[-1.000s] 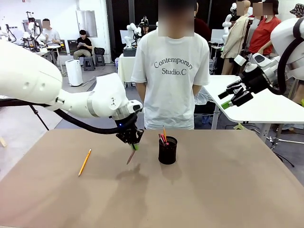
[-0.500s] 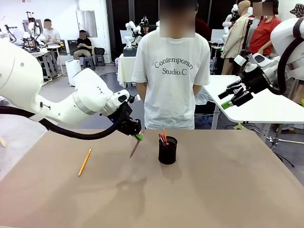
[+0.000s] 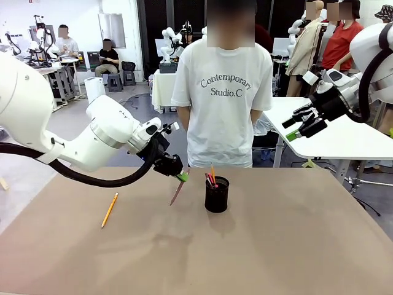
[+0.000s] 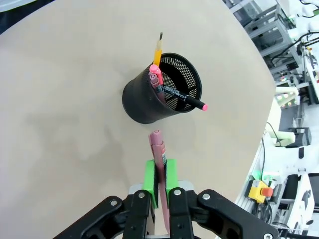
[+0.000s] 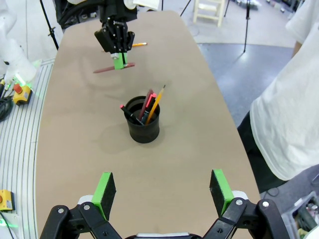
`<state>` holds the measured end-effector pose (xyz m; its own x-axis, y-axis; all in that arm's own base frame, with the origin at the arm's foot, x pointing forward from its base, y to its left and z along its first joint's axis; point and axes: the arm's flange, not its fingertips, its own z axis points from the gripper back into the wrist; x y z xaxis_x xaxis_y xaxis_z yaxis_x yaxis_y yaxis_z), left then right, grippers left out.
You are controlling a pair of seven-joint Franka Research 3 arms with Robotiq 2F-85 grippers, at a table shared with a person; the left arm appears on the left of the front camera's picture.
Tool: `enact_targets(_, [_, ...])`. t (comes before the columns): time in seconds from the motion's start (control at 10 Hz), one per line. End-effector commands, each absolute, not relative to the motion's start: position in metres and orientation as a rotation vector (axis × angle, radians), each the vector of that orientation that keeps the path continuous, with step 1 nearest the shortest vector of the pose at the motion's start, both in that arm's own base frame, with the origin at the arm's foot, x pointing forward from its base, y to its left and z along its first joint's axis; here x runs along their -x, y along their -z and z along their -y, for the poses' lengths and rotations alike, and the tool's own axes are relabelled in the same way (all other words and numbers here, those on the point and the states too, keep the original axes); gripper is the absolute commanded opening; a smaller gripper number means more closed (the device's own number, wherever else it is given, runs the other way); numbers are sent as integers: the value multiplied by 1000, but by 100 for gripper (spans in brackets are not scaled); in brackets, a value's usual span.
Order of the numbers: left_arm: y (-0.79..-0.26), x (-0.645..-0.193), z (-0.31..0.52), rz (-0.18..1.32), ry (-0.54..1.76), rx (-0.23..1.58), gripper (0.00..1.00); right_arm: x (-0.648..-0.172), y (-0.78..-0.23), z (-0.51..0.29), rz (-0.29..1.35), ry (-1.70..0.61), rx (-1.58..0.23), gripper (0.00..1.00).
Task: Place the pens into the pen holder.
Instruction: Pick up a writing instrument from the table and place it into the Pen holder.
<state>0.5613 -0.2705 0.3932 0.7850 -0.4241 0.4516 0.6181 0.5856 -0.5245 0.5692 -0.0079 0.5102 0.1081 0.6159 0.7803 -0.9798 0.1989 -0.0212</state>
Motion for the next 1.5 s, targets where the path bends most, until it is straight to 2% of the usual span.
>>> enact_targets(0.0, [-397, -562, 271, 294, 611, 707, 0, -569, -513, 8, 765, -1283, -592, 100])
enact_targets(0.1, [-393, -561, 270, 293, 618, 720, 0, -569, -513, 8, 765, -1283, -592, 100])
enact_targets(0.2, [-407, -562, 268, 402, 753, 864, 0, -569, -513, 8, 765, -1283, -592, 100])
enact_targets(0.4, [-420, -566, 265, 520, 875, 975, 0, -569, -513, 8, 765, -1283, -592, 100])
enact_targets(0.8, [-434, -572, 267, 669, 1186, 1225, 0, -569, -513, 8, 765, -1283, -592, 100])
enact_targets(0.9, [-437, -571, 272, 775, 1247, 1234, 0, -569, -513, 8, 765, -1283, -592, 100])
enact_targets(1.1, [-435, -573, 291, 891, 1343, 1239, 0, -569, -513, 8, 765, -1283, -592, 100])
enact_targets(1.2, [-431, -575, 301, 1006, 1331, 1269, 0, -569, -513, 8, 765, -1283, -592, 100])
enact_targets(1.3, [-423, -578, 301, 975, 1321, 1307, 0, -569, -513, 8, 765, -1283, -592, 100])
enact_targets(1.4, [-438, -571, 296, 894, 1330, 1220, 0, -569, -513, 8, 765, -1283, -592, 100])
